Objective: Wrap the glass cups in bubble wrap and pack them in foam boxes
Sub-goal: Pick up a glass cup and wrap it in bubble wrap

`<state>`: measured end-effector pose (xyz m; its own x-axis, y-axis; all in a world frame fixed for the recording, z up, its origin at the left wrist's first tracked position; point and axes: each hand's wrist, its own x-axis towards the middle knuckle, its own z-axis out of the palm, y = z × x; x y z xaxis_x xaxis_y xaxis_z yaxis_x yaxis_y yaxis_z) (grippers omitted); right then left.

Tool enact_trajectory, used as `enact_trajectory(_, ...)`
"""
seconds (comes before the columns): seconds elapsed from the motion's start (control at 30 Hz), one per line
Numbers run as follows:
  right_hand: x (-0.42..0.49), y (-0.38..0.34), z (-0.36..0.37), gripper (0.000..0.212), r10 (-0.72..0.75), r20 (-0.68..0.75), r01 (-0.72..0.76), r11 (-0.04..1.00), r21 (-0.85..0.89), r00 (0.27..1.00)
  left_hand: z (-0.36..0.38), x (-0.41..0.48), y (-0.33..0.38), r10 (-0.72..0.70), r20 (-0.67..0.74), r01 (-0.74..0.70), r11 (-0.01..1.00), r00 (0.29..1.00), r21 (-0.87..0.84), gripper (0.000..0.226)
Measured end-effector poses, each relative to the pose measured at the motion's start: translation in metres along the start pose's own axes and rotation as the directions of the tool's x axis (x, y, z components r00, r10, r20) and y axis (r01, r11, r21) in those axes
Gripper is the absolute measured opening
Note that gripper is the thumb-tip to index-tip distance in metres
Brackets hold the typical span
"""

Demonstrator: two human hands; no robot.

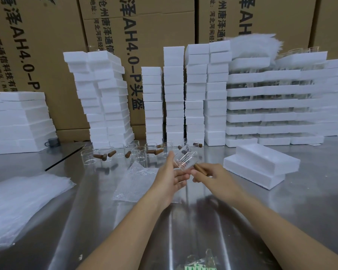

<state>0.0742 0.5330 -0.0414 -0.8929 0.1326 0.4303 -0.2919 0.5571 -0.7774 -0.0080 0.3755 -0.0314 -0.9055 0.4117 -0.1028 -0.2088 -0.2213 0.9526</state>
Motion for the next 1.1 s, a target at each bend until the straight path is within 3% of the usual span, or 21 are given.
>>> enact_trajectory(0.13,0.001,-0.009,-0.002,0.026,0.162,0.067,-0.168,0.979,0.112,0.985,-0.002,0.002,0.003,0.129,-0.012,-0.123,0.965,0.992,0.232,0.067)
enact_trajectory(0.2,0.004,-0.01,-0.004,0.03,0.258,0.048,-0.263,0.944,0.201,0.965,-0.006,0.003,0.002,0.288,-0.059,-0.236,0.871,0.956,0.43,0.062)
enact_trajectory(0.23,0.005,-0.009,-0.005,0.031,0.296,0.032,-0.294,0.924,0.244,0.955,-0.01,0.003,0.001,0.385,-0.06,-0.289,0.778,0.921,0.558,0.058)
enact_trajectory(0.3,0.008,-0.007,-0.007,0.03,0.348,-0.008,-0.328,0.891,0.315,0.937,-0.022,0.005,-0.004,0.521,-0.015,-0.275,0.475,0.853,0.836,0.044)
enact_trajectory(0.37,0.009,-0.003,-0.01,0.026,0.401,-0.052,-0.354,0.856,0.377,0.914,-0.035,0.008,-0.008,0.485,0.019,-0.136,0.206,0.874,0.969,0.037)
enact_trajectory(0.43,0.01,0.002,-0.013,0.024,0.447,-0.083,-0.383,0.836,0.392,0.891,-0.042,0.011,-0.012,0.395,0.033,-0.08,0.102,0.918,0.992,0.032)
enact_trajectory(0.53,0.01,0.004,-0.013,0.025,0.462,-0.091,-0.407,0.846,0.346,0.882,-0.046,0.015,-0.012,0.426,0.047,-0.102,0.108,0.903,0.989,0.02)
enact_trajectory(0.73,0.006,0.003,-0.007,0.029,0.393,0.003,-0.383,0.895,0.23,0.92,-0.035,0.011,-0.008,0.501,0.039,-0.179,0.235,0.865,0.955,0.023)
enact_trajectory(1.0,0.003,0.001,-0.006,0.034,0.373,0.029,-0.373,0.92,0.122,0.927,-0.014,-0.006,0.0,0.733,0.076,-0.42,0.298,0.676,0.857,0.022)
enact_trajectory(1.1,0.0,-0.004,-0.002,0.032,0.352,-0.021,-0.35,0.934,0.064,0.936,-0.009,-0.012,-0.001,0.759,0.191,-0.535,0.234,0.622,0.812,0.017)
